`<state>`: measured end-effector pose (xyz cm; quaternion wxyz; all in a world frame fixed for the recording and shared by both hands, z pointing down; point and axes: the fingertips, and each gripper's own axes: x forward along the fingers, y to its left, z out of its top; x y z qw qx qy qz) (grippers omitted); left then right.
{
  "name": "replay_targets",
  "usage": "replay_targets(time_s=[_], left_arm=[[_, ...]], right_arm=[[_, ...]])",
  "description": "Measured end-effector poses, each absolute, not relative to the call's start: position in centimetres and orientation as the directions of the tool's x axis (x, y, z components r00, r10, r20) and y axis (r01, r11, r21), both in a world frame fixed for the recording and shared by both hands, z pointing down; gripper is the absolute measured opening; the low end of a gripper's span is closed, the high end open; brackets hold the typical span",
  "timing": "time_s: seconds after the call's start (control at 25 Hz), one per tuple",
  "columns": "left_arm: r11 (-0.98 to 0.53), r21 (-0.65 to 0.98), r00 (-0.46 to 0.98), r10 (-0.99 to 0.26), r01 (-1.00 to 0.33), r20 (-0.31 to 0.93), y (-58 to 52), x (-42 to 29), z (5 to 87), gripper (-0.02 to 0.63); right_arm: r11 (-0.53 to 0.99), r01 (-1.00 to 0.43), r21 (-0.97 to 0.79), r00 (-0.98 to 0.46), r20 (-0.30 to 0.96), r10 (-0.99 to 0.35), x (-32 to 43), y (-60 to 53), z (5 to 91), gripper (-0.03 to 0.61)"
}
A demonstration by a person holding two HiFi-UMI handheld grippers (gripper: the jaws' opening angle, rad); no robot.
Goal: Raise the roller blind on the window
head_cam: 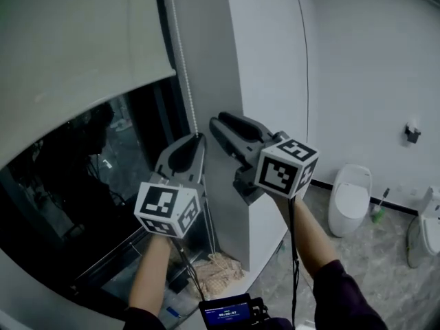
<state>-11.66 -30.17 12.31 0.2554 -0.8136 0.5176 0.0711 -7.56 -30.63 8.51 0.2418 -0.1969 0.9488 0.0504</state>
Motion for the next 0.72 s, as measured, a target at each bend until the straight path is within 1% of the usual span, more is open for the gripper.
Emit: replay_targets(time_s=[0.16,0.24,0.4,0.44,0.56,0.64,0.72], left_arm=[[-0.333,-0.391,0.469,-0.819,-0.858,-0.331,-29.8,-10.0,17.7,0.017],[-0.358,-0.392,0.487,-0.819,-0.847,-0.305,-29.4,-9.1,20.5,0.017],[-0.403,-0.365,0.511,-0.814,-0.839,-0.276,-28.4,-8.5,24.7,0.017],[-0.409,-0.353,0.512,-0.812,-0.841,-0.279,-28.2,-8.7,25.1,0.017],[-0.448,-0.284,0.521,-0.805,-0.847,-0.284,-27.8,-10.1,24.9,0.018],[-0.459,-0.227,0.511,-0.798,-0.859,-0.319,-27.7,-11.8,23.6,0.018],[-0.45,-0.19,0.488,-0.79,-0.873,-0.37,-27.6,-13.6,21.1,0.018]], right_arm=[[0.914,-0.405,0.013,-0.792,-0.505,-0.344,-8.6,-31.7,3.3,0.093],[0.906,-0.42,0.045,-0.791,-0.508,-0.341,-9.5,-31.8,1.6,0.092],[0.882,-0.461,0.094,-0.792,-0.492,-0.362,-11.1,-31.7,1.1,0.085],[0.873,-0.475,0.108,-0.789,-0.491,-0.369,-11.2,-31.7,1.3,0.026],[0.823,-0.542,0.172,-0.757,-0.524,-0.39,-11.0,-31.4,1.4,0.017],[0.794,-0.571,0.21,-0.748,-0.533,-0.397,-11.0,-31.0,1.9,0.017],[0.797,-0.56,0.225,-0.763,-0.515,-0.391,-11.4,-30.6,3.2,0.017]])
